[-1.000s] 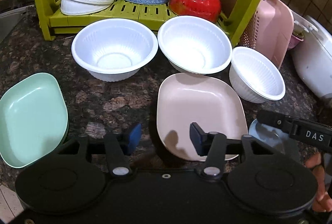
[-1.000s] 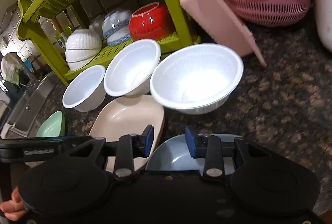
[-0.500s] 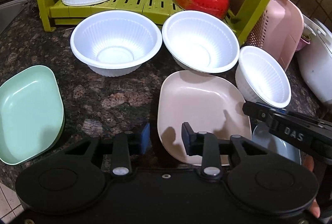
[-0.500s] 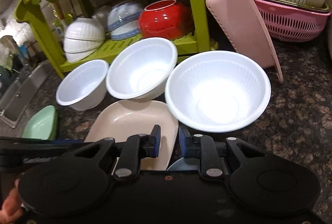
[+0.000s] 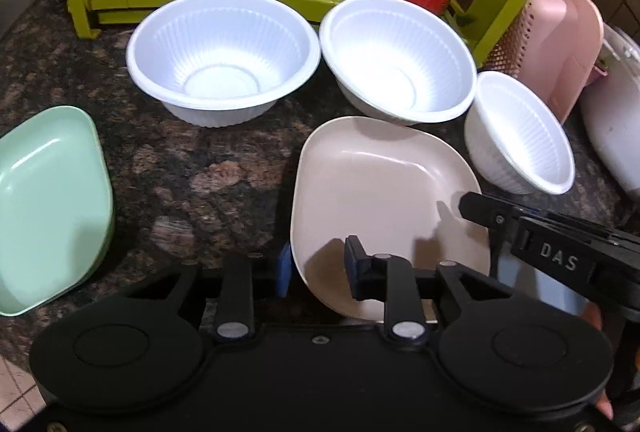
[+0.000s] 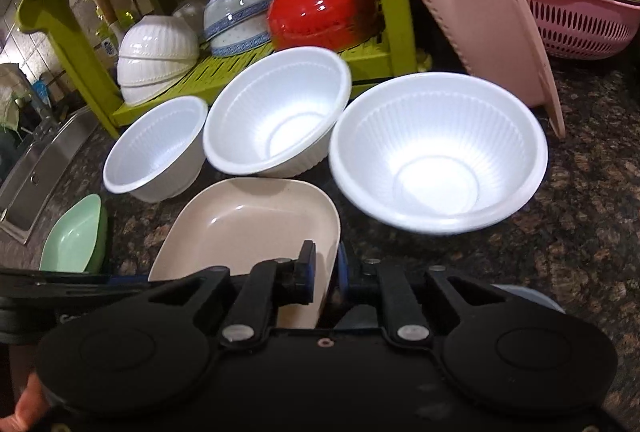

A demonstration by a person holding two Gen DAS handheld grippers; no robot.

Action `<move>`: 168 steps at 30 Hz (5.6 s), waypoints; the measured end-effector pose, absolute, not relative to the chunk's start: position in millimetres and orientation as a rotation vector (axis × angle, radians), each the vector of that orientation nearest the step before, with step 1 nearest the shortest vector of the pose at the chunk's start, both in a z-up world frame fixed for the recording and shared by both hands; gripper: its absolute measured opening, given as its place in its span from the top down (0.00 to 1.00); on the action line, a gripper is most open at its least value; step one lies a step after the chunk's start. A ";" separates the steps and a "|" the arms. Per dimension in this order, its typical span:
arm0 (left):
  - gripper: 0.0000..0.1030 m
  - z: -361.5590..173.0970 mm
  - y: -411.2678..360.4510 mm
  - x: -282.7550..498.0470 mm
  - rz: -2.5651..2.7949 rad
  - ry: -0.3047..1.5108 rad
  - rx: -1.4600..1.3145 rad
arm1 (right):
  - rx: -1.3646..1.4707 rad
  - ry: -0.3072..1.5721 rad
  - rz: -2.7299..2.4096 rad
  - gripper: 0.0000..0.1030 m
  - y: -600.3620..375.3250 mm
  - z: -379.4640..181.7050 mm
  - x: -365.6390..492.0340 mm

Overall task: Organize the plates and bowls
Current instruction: 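Lift the pink plate with the left tool toward the green plate, then lower the pink plate onto the green plate and open the left tool, then move the left tool to the light blue plate rim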

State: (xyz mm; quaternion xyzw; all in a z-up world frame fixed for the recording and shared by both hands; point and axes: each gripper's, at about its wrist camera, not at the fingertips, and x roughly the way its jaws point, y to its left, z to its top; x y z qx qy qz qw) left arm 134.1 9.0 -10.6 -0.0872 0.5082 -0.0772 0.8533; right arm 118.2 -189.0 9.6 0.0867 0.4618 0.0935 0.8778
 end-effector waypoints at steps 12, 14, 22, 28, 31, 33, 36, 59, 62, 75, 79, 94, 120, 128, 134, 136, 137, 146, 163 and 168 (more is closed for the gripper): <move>0.67 -9.9 30.7 122.0 -0.123 1.065 -0.165 | 0.184 0.946 0.224 0.82 -182.0 17.9 109.0; 0.67 -9.8 31.0 122.2 -0.121 1.063 -0.165 | 0.199 0.942 0.218 0.82 -182.2 17.3 113.0; 0.67 -11.5 23.1 120.8 -0.143 1.051 -0.141 | 0.150 0.959 0.212 0.85 -172.8 6.4 120.0; 0.68 -10.6 23.0 117.0 -0.155 1.046 -0.135 | 0.119 0.936 0.219 0.85 -167.0 13.7 112.1; 0.68 -5.9 27.8 113.0 -0.155 1.027 -0.145 | 0.135 0.921 0.230 0.85 -168.4 21.8 106.0; 0.68 -2.4 31.0 110.9 -0.158 1.019 -0.153 | 0.142 0.917 0.232 0.85 -167.7 25.9 104.0; 0.68 4.5 35.1 105.3 -0.164 0.997 -0.159 | 0.134 0.905 0.233 0.85 -164.6 31.4 98.4; 0.68 34.0 71.9 62.8 -0.069 0.861 -0.165 | 0.137 0.813 0.342 0.86 -128.4 67.8 76.4; 0.68 34.6 82.0 60.9 -0.046 0.854 -0.184 | 0.130 0.794 0.365 0.86 -116.1 72.4 76.4; 0.68 36.0 142.2 57.7 0.103 0.805 -0.249 | 0.063 0.759 0.458 0.86 -42.0 73.7 90.7; 0.68 32.2 163.1 59.5 0.137 0.799 -0.279 | 0.042 0.772 0.488 0.86 -17.7 66.2 100.0; 0.68 6.1 198.2 69.3 0.131 0.884 -0.332 | -0.024 0.789 0.504 0.86 37.7 38.5 129.6; 0.65 18.1 199.8 60.4 0.082 0.862 -0.318 | -0.049 0.783 0.493 0.80 52.3 27.1 134.4; 0.65 5.7 198.8 67.8 0.093 0.921 -0.314 | -0.053 0.786 0.500 0.80 51.9 27.8 131.1; 0.65 -4.7 202.8 73.0 0.094 0.961 -0.347 | -0.050 0.783 0.522 0.80 50.2 29.8 126.8; 0.65 -6.7 203.9 74.2 0.110 0.966 -0.344 | -0.047 0.778 0.526 0.80 48.5 31.6 124.1; 0.65 -7.5 204.4 74.6 0.118 0.968 -0.342 | -0.045 0.776 0.529 0.80 47.4 32.4 123.4; 0.61 -16.2 200.9 79.8 0.156 0.989 -0.297 | -0.025 0.758 0.534 0.80 34.1 41.7 109.8; 0.62 22.0 161.3 66.1 0.155 0.813 -0.215 | 0.003 0.673 0.422 0.80 -57.2 73.8 73.0; 0.62 25.7 126.0 69.0 0.066 0.815 -0.171 | 0.008 0.652 0.353 0.80 -95.6 80.6 61.8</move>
